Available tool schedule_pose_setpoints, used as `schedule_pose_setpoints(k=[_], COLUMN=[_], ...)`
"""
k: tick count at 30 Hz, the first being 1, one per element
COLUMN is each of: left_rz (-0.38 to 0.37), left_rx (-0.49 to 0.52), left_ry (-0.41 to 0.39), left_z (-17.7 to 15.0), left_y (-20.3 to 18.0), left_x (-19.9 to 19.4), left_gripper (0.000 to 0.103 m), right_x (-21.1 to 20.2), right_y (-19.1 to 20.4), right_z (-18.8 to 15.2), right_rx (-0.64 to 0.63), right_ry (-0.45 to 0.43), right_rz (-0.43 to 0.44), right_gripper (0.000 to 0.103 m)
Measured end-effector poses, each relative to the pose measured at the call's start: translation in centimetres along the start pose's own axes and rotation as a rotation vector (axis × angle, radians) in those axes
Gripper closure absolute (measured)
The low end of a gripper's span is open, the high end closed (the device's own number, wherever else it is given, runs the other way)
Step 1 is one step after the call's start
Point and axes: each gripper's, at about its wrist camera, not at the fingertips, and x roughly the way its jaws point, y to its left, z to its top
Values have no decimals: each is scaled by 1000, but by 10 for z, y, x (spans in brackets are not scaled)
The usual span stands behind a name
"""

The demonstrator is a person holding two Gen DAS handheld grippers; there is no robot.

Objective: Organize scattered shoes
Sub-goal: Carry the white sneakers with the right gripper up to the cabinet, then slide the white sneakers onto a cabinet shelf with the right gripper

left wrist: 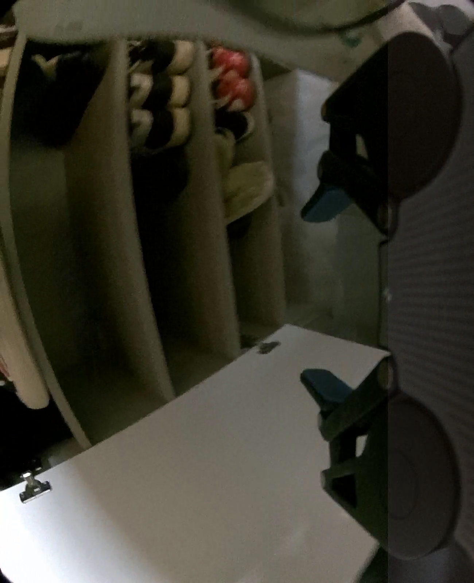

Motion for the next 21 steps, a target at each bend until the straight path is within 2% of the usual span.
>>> schedule_pose_setpoints(k=[7, 13, 18, 21], left_rz=[-30, -55, -78, -126], left_rx=[3, 5, 7, 23], left_ry=[26, 49, 67, 74], left_z=[9, 16, 22, 20], left_y=[0, 0, 0, -7], left_x=[49, 91, 124, 128], left_gripper=[12, 12, 12, 12], right_x=[98, 184, 231, 248], right_y=[29, 51, 57, 65], right_z=[33, 51, 57, 58], right_rx=[7, -50, -49, -70], right_ry=[-29, -23, 2, -9], right_rz=[9, 12, -17, -42], right_gripper=[72, 73, 73, 72])
